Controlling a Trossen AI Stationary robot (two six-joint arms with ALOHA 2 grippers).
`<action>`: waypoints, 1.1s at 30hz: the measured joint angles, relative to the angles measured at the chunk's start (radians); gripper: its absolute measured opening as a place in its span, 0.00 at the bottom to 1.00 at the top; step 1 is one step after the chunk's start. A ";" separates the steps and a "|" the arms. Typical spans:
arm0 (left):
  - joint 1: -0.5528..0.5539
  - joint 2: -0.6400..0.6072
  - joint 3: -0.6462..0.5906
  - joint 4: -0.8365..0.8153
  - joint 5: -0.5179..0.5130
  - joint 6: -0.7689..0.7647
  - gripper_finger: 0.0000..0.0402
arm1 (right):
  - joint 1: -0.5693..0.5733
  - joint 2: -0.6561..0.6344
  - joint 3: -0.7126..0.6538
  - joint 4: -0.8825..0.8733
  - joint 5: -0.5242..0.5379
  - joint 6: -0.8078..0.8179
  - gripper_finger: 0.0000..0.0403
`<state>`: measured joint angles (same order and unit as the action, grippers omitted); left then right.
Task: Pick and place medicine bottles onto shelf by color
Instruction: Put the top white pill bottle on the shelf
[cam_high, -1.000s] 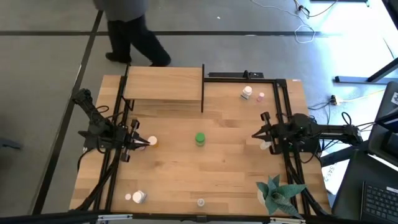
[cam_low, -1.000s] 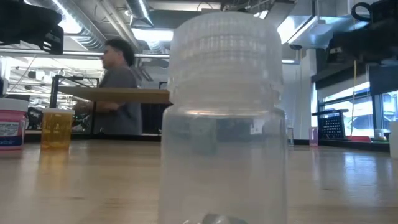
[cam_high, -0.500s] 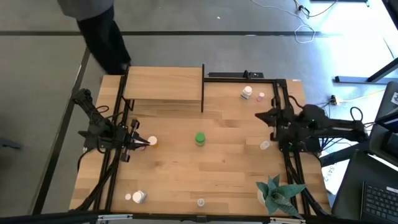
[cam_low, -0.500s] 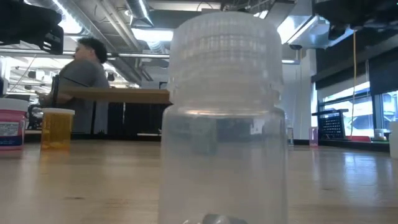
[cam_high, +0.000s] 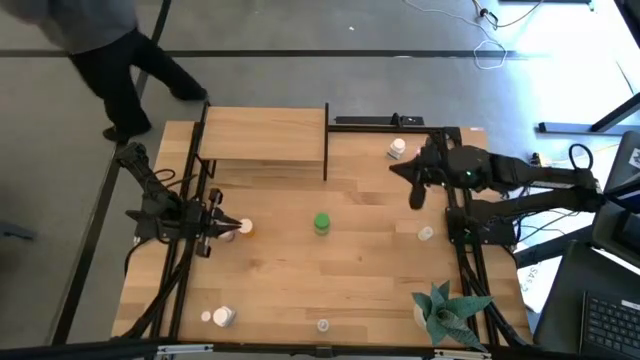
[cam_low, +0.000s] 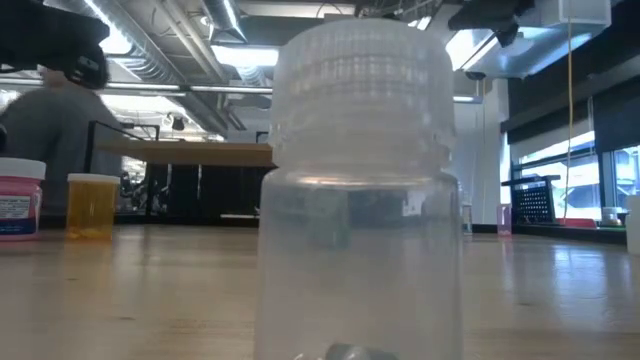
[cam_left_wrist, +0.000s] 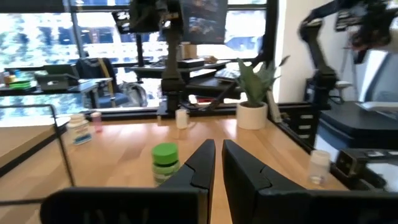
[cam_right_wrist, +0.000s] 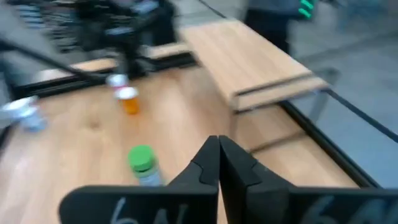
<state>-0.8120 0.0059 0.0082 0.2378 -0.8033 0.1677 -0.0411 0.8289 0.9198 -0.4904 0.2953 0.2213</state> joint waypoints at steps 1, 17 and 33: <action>0.000 0.000 0.000 0.001 -0.015 0.000 0.06 | -0.002 0.025 0.034 -0.025 0.041 0.031 0.00; 0.000 0.000 0.061 -0.024 -0.164 0.001 0.06 | -0.120 0.284 0.403 -0.395 -0.046 0.245 0.03; 0.000 0.000 0.238 -0.287 -0.284 0.029 0.06 | -0.219 0.350 0.432 -0.421 -0.298 0.165 0.35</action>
<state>-0.8120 0.0063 0.2462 -0.0488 -1.0873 0.1970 -0.2600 1.1790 1.3514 -0.9115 -0.0025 0.3858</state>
